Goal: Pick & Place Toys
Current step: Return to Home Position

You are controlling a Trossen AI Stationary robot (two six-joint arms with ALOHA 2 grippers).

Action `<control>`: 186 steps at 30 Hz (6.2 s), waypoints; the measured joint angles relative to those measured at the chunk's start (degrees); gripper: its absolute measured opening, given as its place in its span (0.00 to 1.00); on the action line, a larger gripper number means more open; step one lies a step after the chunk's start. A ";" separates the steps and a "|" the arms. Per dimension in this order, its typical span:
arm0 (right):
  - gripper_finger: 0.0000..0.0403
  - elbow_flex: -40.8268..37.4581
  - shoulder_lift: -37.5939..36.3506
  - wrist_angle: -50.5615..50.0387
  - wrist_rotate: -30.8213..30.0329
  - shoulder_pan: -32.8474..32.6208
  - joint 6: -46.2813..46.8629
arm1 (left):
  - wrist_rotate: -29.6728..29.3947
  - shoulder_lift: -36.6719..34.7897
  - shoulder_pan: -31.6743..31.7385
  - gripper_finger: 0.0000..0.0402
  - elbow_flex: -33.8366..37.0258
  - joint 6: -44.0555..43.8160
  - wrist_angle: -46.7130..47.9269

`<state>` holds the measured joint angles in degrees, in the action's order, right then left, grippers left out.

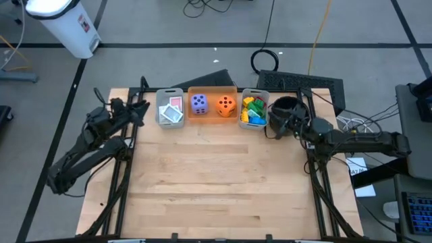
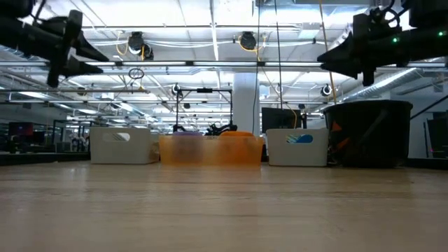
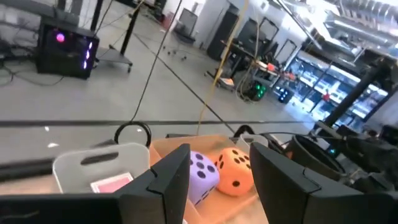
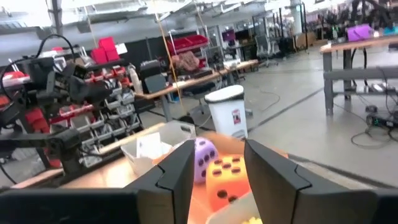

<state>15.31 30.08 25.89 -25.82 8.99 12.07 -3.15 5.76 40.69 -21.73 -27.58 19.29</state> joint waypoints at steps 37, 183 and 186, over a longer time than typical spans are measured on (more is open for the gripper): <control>0.01 -4.06 -2.70 -13.84 -0.97 0.00 -0.76 | 3.07 -0.52 0.00 0.43 17.41 3.11 -16.46; 0.00 -13.37 -29.79 5.50 30.41 -0.09 9.34 | 3.07 -5.41 -22.77 0.43 17.41 6.34 -15.08; 0.00 -13.37 -29.78 5.50 30.42 -0.09 9.34 | 3.09 -5.41 -22.77 0.43 17.41 6.34 -15.07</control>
<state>1.93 0.30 31.40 4.60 8.91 21.41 -0.06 0.35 17.91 -4.32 -21.23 4.22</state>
